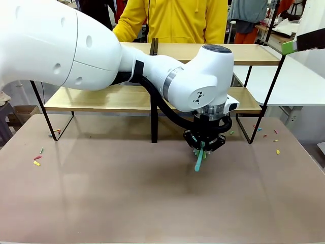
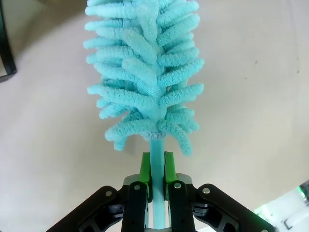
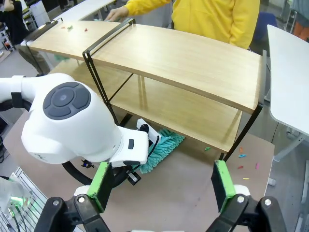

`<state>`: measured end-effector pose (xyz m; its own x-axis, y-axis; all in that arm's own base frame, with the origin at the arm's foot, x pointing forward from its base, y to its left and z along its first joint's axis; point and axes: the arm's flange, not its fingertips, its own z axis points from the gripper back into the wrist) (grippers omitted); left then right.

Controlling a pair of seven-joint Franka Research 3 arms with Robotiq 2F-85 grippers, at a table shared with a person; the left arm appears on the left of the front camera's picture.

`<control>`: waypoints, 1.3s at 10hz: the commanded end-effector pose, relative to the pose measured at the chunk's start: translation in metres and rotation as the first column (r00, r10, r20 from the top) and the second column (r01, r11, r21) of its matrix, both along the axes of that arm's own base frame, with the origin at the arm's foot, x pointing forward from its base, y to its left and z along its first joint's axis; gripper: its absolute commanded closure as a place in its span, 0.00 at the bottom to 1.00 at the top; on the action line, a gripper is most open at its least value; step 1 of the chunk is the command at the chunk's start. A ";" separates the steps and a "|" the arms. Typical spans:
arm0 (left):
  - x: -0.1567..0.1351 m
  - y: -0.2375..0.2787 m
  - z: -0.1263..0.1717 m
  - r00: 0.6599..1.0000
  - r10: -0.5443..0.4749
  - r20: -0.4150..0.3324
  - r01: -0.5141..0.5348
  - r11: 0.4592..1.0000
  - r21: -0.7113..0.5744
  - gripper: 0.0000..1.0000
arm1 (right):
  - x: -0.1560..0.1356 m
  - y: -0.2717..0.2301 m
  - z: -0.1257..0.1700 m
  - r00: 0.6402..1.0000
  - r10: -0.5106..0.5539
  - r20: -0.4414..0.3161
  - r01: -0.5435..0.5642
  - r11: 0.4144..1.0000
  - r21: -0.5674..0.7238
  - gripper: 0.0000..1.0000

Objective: Clean the shelves.
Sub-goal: Clean another randomly selected level of the Shelf with the Duster.

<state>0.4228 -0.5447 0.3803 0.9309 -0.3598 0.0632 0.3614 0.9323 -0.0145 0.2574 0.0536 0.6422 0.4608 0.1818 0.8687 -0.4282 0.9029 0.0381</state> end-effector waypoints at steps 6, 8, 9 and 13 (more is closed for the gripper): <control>0.021 0.023 0.018 0.971 -0.238 -0.028 0.236 0.970 -0.056 0.87 | 0.000 -0.001 0.000 1.000 0.009 -0.002 -0.009 1.000 0.002 0.00; 0.029 0.013 0.017 0.966 -0.255 -0.032 0.255 0.967 -0.014 0.87 | 0.000 -0.001 0.000 1.000 0.009 -0.002 -0.009 1.000 0.002 0.00; 0.032 0.012 0.020 0.968 -0.251 -0.021 0.250 0.968 -0.016 0.87 | 0.000 -0.001 0.000 1.000 0.009 -0.002 -0.009 1.000 0.002 0.00; 0.049 0.009 0.026 0.933 -0.351 -0.081 0.350 0.937 -0.019 0.87 | 0.000 -0.001 0.000 1.000 0.009 -0.002 -0.009 1.000 0.002 0.00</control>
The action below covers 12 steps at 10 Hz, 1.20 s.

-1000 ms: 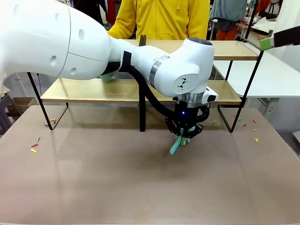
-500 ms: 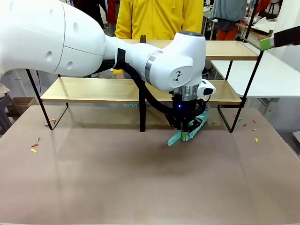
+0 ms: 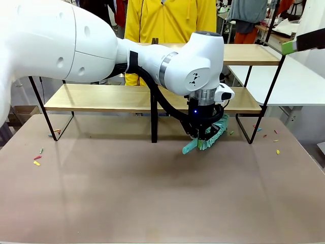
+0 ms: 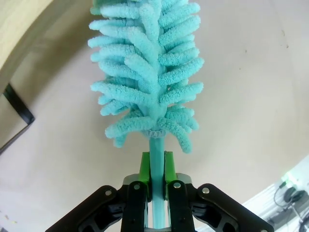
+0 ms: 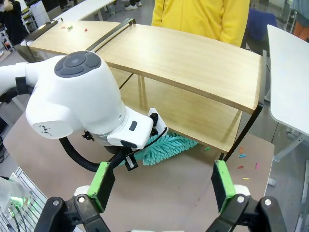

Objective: Clean the shelves.
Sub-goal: Clean another randomly selected level of the Shelf with the Duster.

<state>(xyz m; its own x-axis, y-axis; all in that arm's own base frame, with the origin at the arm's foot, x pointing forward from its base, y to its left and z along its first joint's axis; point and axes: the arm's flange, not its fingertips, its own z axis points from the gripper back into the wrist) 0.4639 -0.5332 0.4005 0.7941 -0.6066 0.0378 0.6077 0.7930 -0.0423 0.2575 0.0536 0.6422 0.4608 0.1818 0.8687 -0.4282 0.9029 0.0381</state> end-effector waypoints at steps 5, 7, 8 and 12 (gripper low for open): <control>0.013 0.000 0.013 0.930 -0.267 -0.255 0.271 0.962 -0.018 0.87 | 0.000 -0.001 0.000 1.000 0.009 -0.002 -0.009 1.000 0.002 0.00; 0.004 0.004 0.015 0.860 -0.385 -0.336 0.408 0.913 -0.003 0.87 | 0.000 -0.001 0.000 1.000 0.009 -0.002 -0.009 1.000 0.002 0.00; -0.003 0.010 0.013 0.827 -0.414 -0.381 0.459 0.888 0.033 0.87 | 0.000 -0.001 0.000 1.000 0.009 -0.002 -0.009 1.000 0.002 0.00; -0.047 0.043 0.030 0.666 -0.612 -0.427 0.661 0.749 -0.043 0.87 | 0.000 -0.001 0.000 1.000 0.009 -0.002 -0.009 1.000 0.002 0.00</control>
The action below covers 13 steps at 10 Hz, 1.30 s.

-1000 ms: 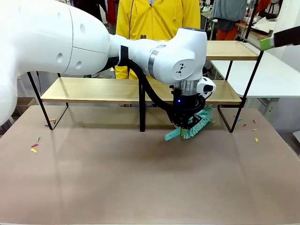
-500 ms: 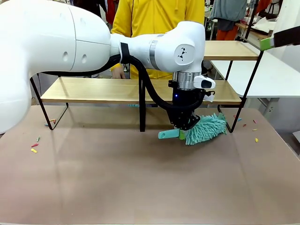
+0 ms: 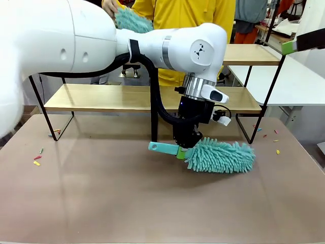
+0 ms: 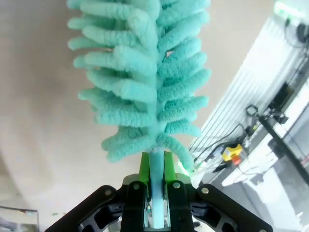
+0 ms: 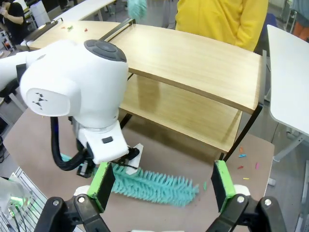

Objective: Clean the shelves.
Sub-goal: Clean another randomly selected level of the Shelf with the Duster.

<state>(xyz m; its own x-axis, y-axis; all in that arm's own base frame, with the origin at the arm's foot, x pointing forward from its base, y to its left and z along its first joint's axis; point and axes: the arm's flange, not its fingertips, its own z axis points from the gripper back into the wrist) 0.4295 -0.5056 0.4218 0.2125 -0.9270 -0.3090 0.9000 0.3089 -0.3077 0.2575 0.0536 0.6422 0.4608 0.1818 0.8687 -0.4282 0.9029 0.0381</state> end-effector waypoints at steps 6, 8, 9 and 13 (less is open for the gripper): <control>-0.093 0.076 0.063 0.985 0.072 0.159 -0.001 0.913 -0.408 0.87 | 0.000 -0.001 0.000 1.000 0.009 -0.002 -0.009 1.000 0.002 0.00; -0.111 0.098 0.070 0.977 0.108 0.184 -0.014 0.895 -0.447 0.87 | 0.000 -0.001 0.000 1.000 0.009 -0.002 -0.009 1.000 0.002 0.00; -0.122 0.114 0.069 0.969 0.151 0.195 -0.047 0.888 -0.458 0.87 | 0.000 -0.001 0.000 1.000 0.009 -0.002 -0.009 1.000 0.002 0.00; -0.170 0.214 0.073 0.934 0.339 0.110 -0.219 0.790 -0.573 0.87 | 0.000 -0.001 0.000 1.000 0.009 -0.002 -0.009 1.000 0.002 0.00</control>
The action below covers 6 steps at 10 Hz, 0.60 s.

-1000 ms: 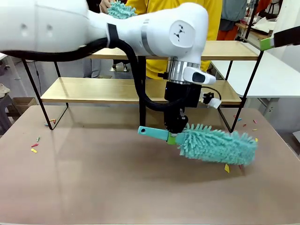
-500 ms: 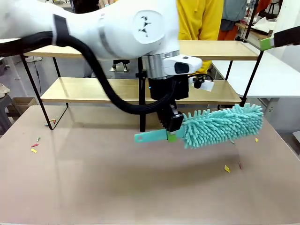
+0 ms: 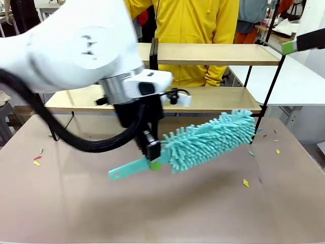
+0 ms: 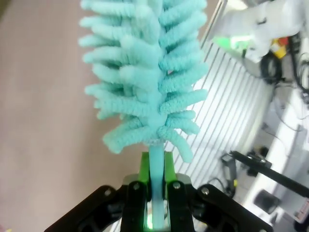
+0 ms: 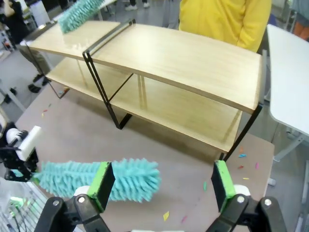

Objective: Clean the shelves.
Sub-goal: Clean another randomly selected level of the Shelf with the Duster.

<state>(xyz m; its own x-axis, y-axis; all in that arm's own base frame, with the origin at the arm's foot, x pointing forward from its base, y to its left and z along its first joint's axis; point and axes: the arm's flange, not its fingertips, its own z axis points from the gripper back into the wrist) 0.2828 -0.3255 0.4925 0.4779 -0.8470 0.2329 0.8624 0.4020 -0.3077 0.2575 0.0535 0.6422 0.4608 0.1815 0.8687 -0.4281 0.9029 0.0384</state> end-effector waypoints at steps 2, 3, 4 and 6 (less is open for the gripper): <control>-0.049 0.126 0.027 0.996 0.083 -0.019 -0.085 0.974 -0.210 0.87 | 0.000 -0.001 0.000 1.000 0.009 -0.002 -0.009 1.000 0.001 0.00; -0.065 0.166 0.039 0.994 0.104 -0.019 -0.105 0.958 -0.267 0.87 | 0.000 -0.001 0.000 1.000 0.009 -0.002 -0.009 1.000 0.001 0.00; -0.087 0.202 0.053 0.995 0.097 0.017 -0.086 0.941 -0.327 0.87 | 0.000 -0.001 0.000 1.000 0.009 -0.002 -0.009 1.000 0.001 0.00; -0.094 0.239 0.072 0.974 0.220 -0.055 -0.226 0.927 -0.299 0.87 | 0.000 -0.001 0.000 1.000 0.009 -0.002 -0.009 1.000 0.001 0.00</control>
<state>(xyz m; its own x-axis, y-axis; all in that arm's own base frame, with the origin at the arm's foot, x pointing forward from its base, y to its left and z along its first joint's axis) 0.1914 -0.0981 0.5726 0.5924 -0.6318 0.4999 0.8031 0.4146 -0.4278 0.2575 0.0535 0.6421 0.4611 0.1817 0.8686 -0.4281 0.9029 0.0384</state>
